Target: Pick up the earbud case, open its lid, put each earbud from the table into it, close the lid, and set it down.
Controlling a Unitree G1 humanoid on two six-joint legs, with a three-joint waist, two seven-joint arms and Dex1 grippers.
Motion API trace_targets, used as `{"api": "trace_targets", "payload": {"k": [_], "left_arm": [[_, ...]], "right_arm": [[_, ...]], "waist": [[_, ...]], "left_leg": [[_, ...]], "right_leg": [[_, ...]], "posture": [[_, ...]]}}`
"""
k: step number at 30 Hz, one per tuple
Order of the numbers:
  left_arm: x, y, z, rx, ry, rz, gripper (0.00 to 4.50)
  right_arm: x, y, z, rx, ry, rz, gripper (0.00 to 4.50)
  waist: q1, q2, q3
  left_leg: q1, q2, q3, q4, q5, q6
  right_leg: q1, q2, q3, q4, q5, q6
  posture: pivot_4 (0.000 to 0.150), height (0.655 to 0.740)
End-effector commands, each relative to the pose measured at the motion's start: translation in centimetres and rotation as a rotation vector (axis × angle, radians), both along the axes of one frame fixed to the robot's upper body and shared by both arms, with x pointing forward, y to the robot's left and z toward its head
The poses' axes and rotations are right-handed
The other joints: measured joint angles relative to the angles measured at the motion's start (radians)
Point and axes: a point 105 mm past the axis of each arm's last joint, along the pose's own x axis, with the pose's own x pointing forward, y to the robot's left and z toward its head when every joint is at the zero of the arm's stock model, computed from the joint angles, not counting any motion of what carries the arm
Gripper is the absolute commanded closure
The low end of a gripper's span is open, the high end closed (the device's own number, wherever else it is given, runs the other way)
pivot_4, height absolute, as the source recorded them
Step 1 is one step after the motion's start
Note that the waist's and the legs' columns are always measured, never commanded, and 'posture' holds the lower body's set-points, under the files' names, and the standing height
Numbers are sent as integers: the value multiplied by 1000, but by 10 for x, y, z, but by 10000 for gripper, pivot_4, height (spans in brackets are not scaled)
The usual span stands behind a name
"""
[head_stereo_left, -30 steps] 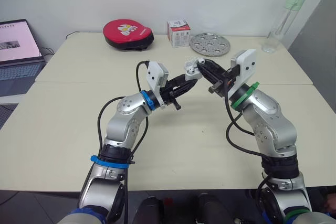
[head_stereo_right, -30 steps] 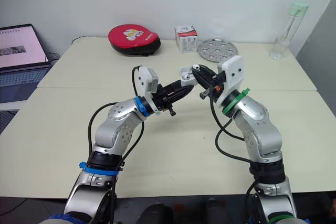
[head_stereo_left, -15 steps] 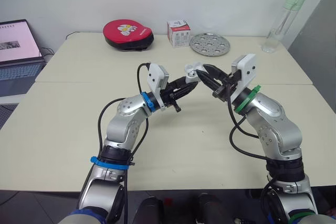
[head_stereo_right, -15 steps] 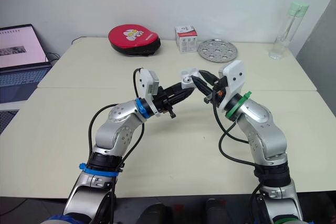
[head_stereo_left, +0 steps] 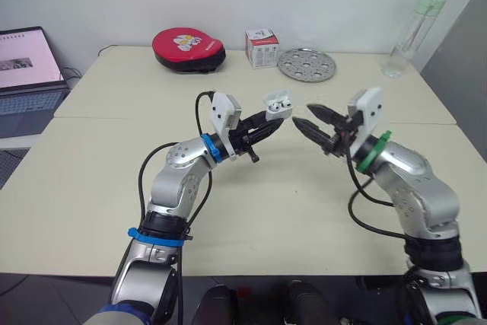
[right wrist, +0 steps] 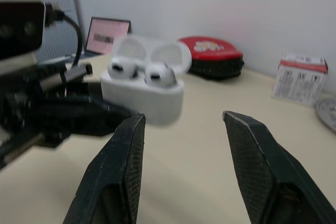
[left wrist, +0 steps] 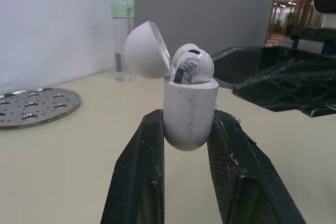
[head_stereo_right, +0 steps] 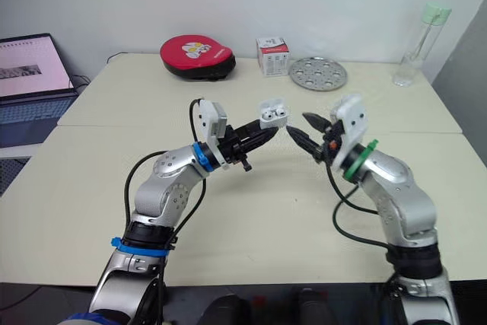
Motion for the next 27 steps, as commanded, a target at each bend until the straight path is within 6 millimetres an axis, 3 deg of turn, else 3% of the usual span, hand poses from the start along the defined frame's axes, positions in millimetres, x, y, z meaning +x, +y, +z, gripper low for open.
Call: {"api": "trace_targets", "payload": {"k": [1,4,7,11,15,19,27], "left_arm": [[-16,-7,9,10,-25,-110,37283],[-29,-14,5,47,-3,-195,37283],[-34,-19,3,67,3,-224,37283],[-38,-25,0,92,12,-249,37283],[-37,-25,-5,117,22,-244,37283],[-40,-23,-9,131,39,-251,37283],[-37,-18,-9,109,80,-225,37283]], "right_arm": [[7,-20,24,26,-16,-40,24530],[28,-25,16,25,103,-74,33431],[37,-12,8,26,167,-35,44704],[33,12,9,104,273,106,44704],[4,34,33,201,319,357,44704],[-6,36,37,217,350,403,44704],[-11,34,17,66,289,337,44704]], "waist": [[-1,0,0],[-7,0,0],[-6,0,0],[-5,1,0],[-4,1,0],[-3,1,0],[-3,1,0]], "left_leg": [[0,0,0,0,0,0],[2,1,1,0,0,0],[2,1,0,-1,0,0],[1,1,0,-2,0,0],[-1,0,1,-1,0,0],[0,1,0,-1,0,0],[0,0,0,-1,0,0]], "right_leg": [[0,0,0,0,0,0],[0,0,1,1,0,0],[0,1,0,1,-1,-1],[-1,1,1,1,-1,-1],[-2,0,1,0,-1,-1],[-1,0,0,1,-1,-1],[-1,0,0,0,-1,-1]], "posture": [[1500,7400],[1500,7400],[1500,7400],[1500,7400],[1500,7400],[1500,7400],[1500,7400]]}}
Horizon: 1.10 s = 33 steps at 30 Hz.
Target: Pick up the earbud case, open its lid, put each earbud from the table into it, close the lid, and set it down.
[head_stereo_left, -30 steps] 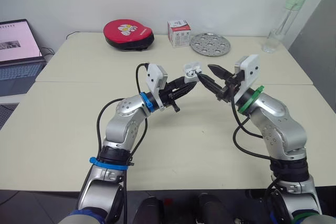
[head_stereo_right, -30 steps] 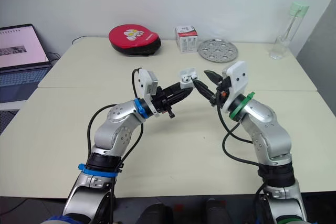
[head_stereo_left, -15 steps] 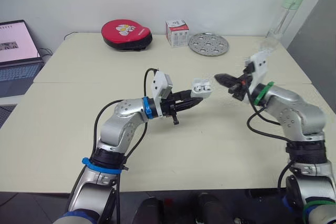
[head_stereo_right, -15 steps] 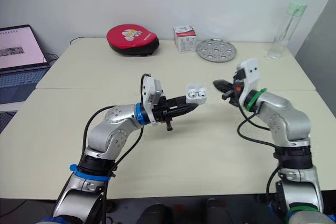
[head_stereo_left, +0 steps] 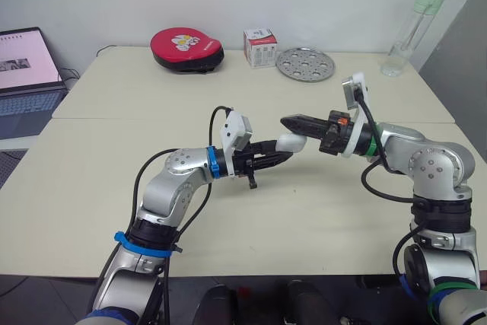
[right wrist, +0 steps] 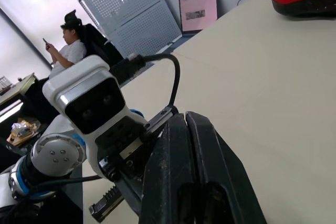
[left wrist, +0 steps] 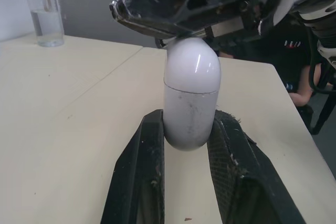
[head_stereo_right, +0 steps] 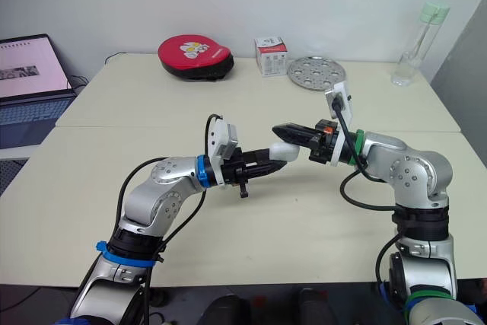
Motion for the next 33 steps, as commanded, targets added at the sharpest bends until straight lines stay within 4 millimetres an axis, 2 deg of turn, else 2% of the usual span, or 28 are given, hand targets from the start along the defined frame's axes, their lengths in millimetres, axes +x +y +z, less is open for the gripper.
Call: {"api": "trace_targets", "payload": {"k": [1,5,7,10,12,15,19,20,21,23,25,27,30,33], "left_arm": [[-3,0,15,-41,-15,-6,37283],[-4,2,0,-42,183,26,37283],[5,0,-10,-100,379,128,37283],[18,-3,-31,-142,640,284,37283],[21,-6,-43,-151,764,330,37283],[26,-10,-53,-159,874,380,37283],[33,-10,-76,-117,977,460,37283],[33,-11,-80,-110,1000,469,37283],[32,-11,-83,-100,1013,466,37283],[31,-7,-88,-77,1028,483,30007],[29,-1,-88,-63,1031,487,24645],[27,12,-89,-40,1027,506,18597],[20,47,-88,16,997,552,9608],[6,96,-76,152,782,548,444]], "right_arm": [[-2,-3,2,-67,-116,-31,44704],[0,-21,14,-110,-313,-117,44704],[-8,-31,14,-169,-415,-111,41174],[-20,-40,7,-237,-484,-84,31784],[-27,-46,-10,-339,-510,-48,25301],[-33,-55,-39,-460,-522,0,16155],[-32,-58,-50,-435,-496,-25,2671],[-32,-58,-52,-431,-489,-27,457],[-31,-58,-52,-426,-487,-35,457],[-28,-59,-51,-413,-485,-53,0],[-26,-59,-48,-406,-489,-65,0],[-24,-60,-47,-401,-491,-71,0],[-20,-62,-46,-404,-497,-79,0],[-20,-67,-45,-424,-507,-82,0]], "waist": [[0,0,0],[0,0,0],[3,0,0],[3,-1,0],[4,-1,1],[3,-2,1],[-2,-2,1],[-2,-2,1],[-1,-1,1],[-1,-2,1],[-1,-2,1],[-2,-1,1],[-9,-1,0],[-32,-1,0]], "left_leg": [[0,0,0,0,0,0],[0,0,0,0,0,0],[0,0,0,0,0,0],[0,0,-1,1,0,0],[0,-1,-2,1,0,0],[1,-1,-2,1,0,0],[3,0,-1,1,0,0],[3,0,-1,1,0,0],[3,0,-2,1,0,0],[3,0,-2,1,0,0],[3,0,-1,1,0,-1],[3,0,-1,1,0,-1],[5,1,-1,0,0,-1],[10,2,-1,-2,0,-1]], "right_leg": [[0,0,0,0,0,1],[0,0,0,0,-2,4],[0,0,0,0,-2,4],[1,0,0,-1,-3,6],[2,-1,-1,-1,-3,7],[2,0,-1,0,-3,7],[3,1,0,1,-3,7],[3,1,0,1,-3,7],[3,1,0,1,-3,7],[3,1,0,1,-3,7],[3,1,0,0,-3,7],[3,0,0,0,-3,6],[4,1,0,1,-3,6],[7,2,0,3,-5,3]], "posture": [[1500,7400],[1500,7400],[1500,7400],[1500,7400],[1500,7400],[1500,7400],[1500,7400],[1500,7400],[1500,7400],[1500,7400],[1500,7400],[1500,7400],[1500,7400],[1500,7400]]}}
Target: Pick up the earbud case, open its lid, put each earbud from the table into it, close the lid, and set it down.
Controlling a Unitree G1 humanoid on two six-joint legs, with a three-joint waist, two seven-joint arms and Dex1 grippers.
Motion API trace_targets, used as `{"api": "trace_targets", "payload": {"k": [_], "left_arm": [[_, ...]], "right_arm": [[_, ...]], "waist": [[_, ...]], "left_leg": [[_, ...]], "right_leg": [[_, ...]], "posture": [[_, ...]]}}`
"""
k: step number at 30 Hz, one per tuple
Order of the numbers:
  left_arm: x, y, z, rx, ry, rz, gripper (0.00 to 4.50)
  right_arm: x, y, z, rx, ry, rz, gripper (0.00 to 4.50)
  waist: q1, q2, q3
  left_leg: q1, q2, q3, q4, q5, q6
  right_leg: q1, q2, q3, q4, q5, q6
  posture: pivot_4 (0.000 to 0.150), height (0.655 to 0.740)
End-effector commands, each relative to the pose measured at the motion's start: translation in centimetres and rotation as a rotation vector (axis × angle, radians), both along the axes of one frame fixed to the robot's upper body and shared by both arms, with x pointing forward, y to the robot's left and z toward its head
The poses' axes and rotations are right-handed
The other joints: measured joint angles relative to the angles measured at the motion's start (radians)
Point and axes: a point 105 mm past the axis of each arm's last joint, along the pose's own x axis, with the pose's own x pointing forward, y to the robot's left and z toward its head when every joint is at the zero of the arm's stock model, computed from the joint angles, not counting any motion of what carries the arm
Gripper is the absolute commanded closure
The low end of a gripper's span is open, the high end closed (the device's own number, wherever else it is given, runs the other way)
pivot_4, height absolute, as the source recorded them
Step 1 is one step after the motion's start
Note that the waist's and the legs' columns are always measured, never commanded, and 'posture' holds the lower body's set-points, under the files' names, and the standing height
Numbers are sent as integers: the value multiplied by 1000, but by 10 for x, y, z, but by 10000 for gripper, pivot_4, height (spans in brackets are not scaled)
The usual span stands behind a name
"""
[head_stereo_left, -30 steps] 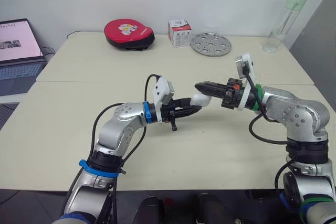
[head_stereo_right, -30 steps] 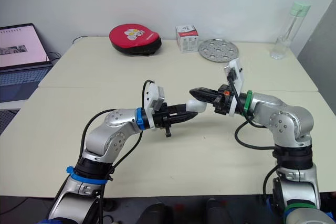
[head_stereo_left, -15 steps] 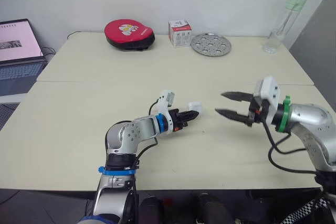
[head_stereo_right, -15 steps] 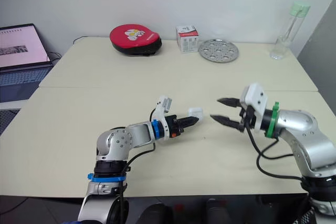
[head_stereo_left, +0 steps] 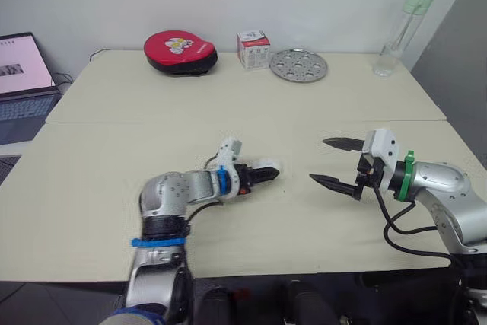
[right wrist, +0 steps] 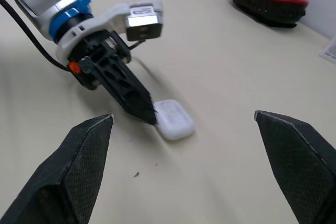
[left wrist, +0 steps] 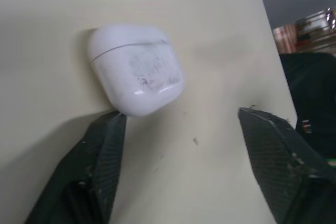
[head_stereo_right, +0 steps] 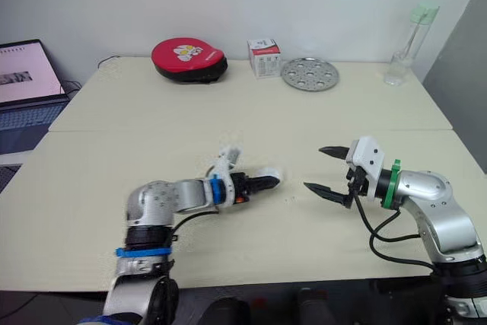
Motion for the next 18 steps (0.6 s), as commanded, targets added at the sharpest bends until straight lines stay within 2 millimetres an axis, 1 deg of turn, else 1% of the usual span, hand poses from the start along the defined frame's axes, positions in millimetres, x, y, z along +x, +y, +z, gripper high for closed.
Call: {"api": "trace_targets", "payload": {"k": [1,2,3,5,7,9,10,12,14,15,18], "left_arm": [[-10,62,7,212,-197,-28,184],[-8,76,16,258,-296,-35,184],[-3,92,26,329,-418,-43,184],[3,115,46,463,-627,-97,184],[9,131,61,572,-797,-142,184],[16,144,73,633,-897,-138,184],[20,149,77,655,-924,-131,184],[22,151,81,689,-970,-154,184],[24,149,87,669,-997,-155,184],[25,148,88,663,-1005,-158,184],[25,147,87,692,-1007,-192,184]], "right_arm": [[1,-9,12,-12,-54,-16,0],[0,-12,13,-13,-50,-21,0],[0,-16,14,-14,-41,-27,0],[-1,-23,16,-21,-17,-33,0],[0,-29,20,-21,-7,-44,0],[2,-34,26,-21,-10,-57,0],[3,-37,28,-27,-12,-66,0],[4,-39,30,-53,-20,-75,0],[3,-37,30,-54,-10,-66,0],[2,-37,30,-55,-6,-61,0],[1,-37,23,-101,-9,-55,0]], "waist": [[-14,0,0],[-14,0,0],[-9,0,0],[2,0,1],[24,0,1],[39,0,1],[45,0,1],[48,0,1],[48,0,1],[48,-1,1],[48,-1,1]], "left_leg": [[2,0,0,-1,0,-1],[6,0,2,-6,1,-7],[9,-2,2,-11,3,-9],[9,-1,1,-12,3,-10],[8,0,0,-13,3,-10],[7,-1,0,-13,3,-10],[6,-1,0,-13,3,-10],[4,-2,1,-12,2,-8],[-1,-2,1,-11,1,-7],[-2,-2,1,-11,1,-7],[-10,-2,1,-10,2,-7]], "right_leg": [[0,0,0,1,-1,-2],[0,0,2,2,-3,-5],[1,-1,2,1,-3,-6],[0,-1,0,2,-5,-10],[0,-1,-2,2,-6,-20],[0,-3,-2,0,-8,-24],[0,-3,-2,-1,-8,-24],[0,-5,-3,-3,-7,-23],[-3,-5,-4,-4,-6,-22],[-4,-5,-4,-4,-4,-18],[-14,-5,-5,-2,-2,-14]], "posture": [[1500,7400],[1500,7400],[1500,7400],[1500,7400],[1500,7400],[1500,7400],[1500,7400],[1500,7400],[1500,7400],[1500,7400],[1500,7400]]}}
